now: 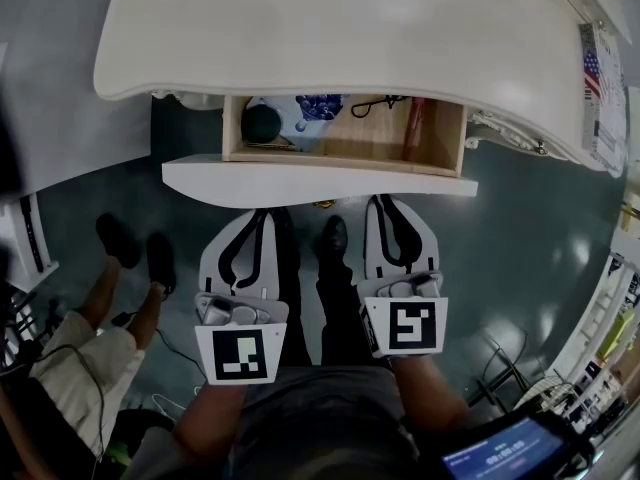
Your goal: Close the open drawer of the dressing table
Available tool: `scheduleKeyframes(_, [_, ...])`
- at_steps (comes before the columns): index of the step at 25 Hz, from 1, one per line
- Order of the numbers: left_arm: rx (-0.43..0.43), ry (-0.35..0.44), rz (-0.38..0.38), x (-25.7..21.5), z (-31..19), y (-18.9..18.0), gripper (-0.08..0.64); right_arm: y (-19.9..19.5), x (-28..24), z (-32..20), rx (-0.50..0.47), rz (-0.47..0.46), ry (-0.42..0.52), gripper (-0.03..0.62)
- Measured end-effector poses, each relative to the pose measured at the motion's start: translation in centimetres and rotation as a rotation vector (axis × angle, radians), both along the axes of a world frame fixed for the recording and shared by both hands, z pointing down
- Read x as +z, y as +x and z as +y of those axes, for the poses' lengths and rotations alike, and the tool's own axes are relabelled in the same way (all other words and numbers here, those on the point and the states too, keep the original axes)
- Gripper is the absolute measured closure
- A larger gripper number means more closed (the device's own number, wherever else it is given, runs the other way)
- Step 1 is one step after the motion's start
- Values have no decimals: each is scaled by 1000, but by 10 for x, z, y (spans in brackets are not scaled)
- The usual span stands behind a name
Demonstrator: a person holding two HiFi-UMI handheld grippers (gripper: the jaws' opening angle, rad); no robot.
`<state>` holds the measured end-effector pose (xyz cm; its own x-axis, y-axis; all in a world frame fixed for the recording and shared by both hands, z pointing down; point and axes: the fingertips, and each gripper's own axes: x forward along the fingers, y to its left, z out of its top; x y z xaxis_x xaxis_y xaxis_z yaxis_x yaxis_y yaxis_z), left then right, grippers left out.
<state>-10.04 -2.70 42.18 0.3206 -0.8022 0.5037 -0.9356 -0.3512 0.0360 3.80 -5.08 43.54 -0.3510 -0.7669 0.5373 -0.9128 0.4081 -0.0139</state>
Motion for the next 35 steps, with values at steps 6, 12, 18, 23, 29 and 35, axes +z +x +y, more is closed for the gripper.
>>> scheduleKeyframes(6, [7,-12,-4,2,-1,0,543,-2,0,-3,-8,-1,2,575])
scheduleKeyframes(12, [7,0,-2,0,-8,0,543,-2,-1,-8,3,-9,10,575])
scheduleKeyframes(18, [3,-6,3,0,-15,-4,543,-6,-1,-14,7,-11,5,575])
scheduleKeyframes(23, [10,-2,1,0,-23,-6,543,-7,-2,-22,6,-5,11,575])
scheduleKeyframes(29, [8,9,5,-1,-33,-4,543,-7,-3,-30,7,-5,16,575])
scheduleKeyframes(35, [22,6,-4,1,-38,-3,543,-5,-3,-37,23,-8,20,575])
